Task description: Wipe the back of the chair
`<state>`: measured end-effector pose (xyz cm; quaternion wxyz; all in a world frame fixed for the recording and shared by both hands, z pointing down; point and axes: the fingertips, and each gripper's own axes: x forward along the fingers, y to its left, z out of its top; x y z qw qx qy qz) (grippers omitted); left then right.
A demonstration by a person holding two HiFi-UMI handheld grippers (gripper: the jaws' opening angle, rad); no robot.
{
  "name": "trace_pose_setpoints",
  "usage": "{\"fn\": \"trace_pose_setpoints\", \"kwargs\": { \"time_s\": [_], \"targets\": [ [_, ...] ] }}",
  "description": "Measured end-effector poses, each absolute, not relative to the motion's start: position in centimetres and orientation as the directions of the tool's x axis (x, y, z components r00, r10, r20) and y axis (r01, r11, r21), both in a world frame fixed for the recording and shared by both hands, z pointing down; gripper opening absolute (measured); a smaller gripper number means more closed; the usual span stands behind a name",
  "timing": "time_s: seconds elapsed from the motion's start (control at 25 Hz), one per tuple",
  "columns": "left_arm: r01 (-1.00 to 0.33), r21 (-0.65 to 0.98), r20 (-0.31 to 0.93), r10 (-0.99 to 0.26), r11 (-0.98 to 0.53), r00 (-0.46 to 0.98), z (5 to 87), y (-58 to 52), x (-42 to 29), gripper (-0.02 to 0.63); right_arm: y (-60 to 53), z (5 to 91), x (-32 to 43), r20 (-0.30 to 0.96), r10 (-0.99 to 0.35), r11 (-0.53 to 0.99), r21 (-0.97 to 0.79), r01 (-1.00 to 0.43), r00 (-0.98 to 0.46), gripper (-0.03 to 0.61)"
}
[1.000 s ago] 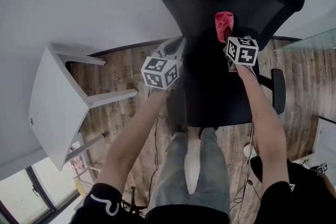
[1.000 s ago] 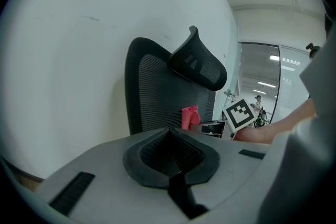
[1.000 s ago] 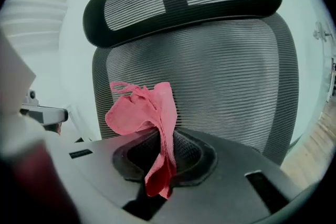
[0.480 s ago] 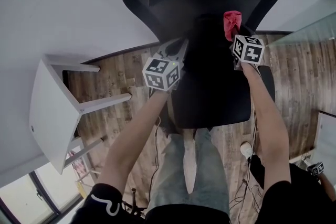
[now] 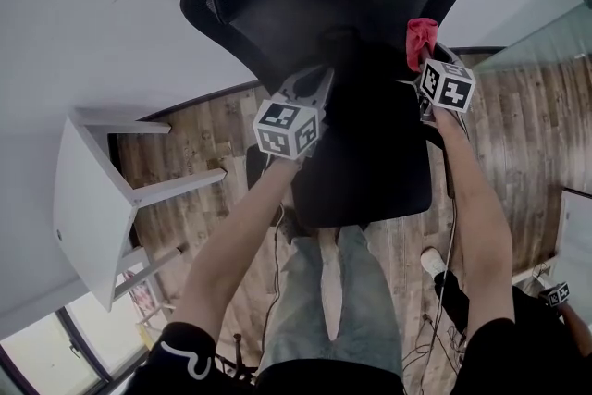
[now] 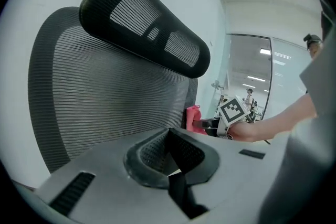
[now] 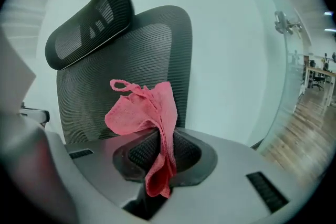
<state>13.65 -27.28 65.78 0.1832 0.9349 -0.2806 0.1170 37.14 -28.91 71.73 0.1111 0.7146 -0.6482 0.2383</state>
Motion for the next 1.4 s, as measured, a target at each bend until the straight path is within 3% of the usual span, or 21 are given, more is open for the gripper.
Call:
{"fn": "trace_pose_setpoints", "kwargs": {
  "time_s": [0.28,0.52,1.4],
  "targets": [
    [-0.548,0.283,0.324,-0.459,-0.787,0.827,66.0,-26.3,14.9,0.025,-26.8,72.2,38.5,0.491,-0.867,-0.173,-0.142,-0.975,0.082,0.074],
    [-0.549,0.278,0.325,-0.460,-0.788,0.826,65.9,-25.9,13.2,0.023,-26.0,72.3,35.4,0.485,-0.874,-0.133,-0.163,-0.978,0.038,0.074],
    [-0.668,0.267,0.348,-0.577,-0.694,0.739,66.7,-27.8,-9.0,0.025,-30.7,73.6,6.6,0.504,-0.832,0.188,-0.136,-0.973,-0.231,0.074]
  ]
}}
